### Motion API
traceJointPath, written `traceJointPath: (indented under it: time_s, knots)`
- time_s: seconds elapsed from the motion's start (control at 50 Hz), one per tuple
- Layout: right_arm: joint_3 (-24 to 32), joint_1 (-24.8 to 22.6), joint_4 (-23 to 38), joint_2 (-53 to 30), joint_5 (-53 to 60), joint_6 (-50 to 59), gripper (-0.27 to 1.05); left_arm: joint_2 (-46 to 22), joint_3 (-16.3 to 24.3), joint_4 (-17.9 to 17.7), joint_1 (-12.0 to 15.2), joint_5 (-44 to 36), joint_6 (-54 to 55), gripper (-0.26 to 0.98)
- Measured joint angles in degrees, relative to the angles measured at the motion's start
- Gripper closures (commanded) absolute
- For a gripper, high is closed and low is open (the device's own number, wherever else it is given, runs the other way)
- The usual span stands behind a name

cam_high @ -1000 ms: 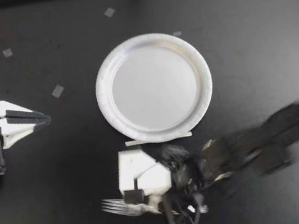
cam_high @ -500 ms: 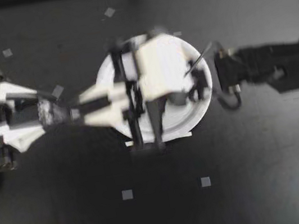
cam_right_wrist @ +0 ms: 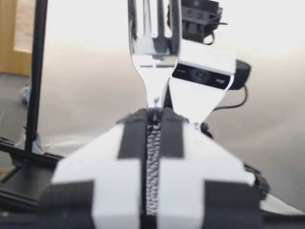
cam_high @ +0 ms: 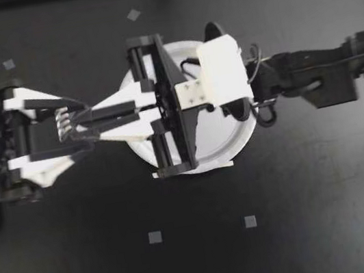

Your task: Pick up the fork and place it on the plate.

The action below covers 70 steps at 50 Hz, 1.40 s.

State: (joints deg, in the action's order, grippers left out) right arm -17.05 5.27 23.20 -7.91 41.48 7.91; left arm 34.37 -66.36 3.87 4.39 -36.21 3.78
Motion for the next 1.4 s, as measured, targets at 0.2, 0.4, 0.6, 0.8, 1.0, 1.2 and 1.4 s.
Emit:
traceJointPath:
  time_s: [0.2,0.4,0.6,0.8,1.0,1.2,1.4]
  knots:
    - [0.00,0.09,0.00,-0.09,-0.09,-0.26,0.80,-2.20,0.53,1.05,-0.09,-0.26,0.00,0.24]
    - [0.00,0.09,0.00,-0.09,-0.97,-1.67,0.80,-0.79,-0.09,3.69,0.00,-0.18,-0.26,0.65]
    - [0.00,0.18,-0.88,0.00,-1.41,-1.14,0.77,0.35,-0.62,4.04,0.00,0.18,-0.09,0.75]
    - [-2.46,0.26,-1.76,2.90,-5.45,0.18,0.23,1.85,-0.53,4.04,0.00,4.39,0.97,0.75]
    - [-7.47,0.62,-5.36,6.94,-8.53,0.97,0.07,7.03,0.26,3.96,0.00,10.20,1.23,0.75]
    - [-15.56,3.78,-11.60,11.51,-24.87,1.32,0.08,11.95,4.66,2.46,0.00,29.97,3.43,0.75]
    - [-18.28,3.87,-16.44,11.95,-47.90,2.81,0.08,7.73,11.60,1.93,0.00,54.76,4.57,0.75]
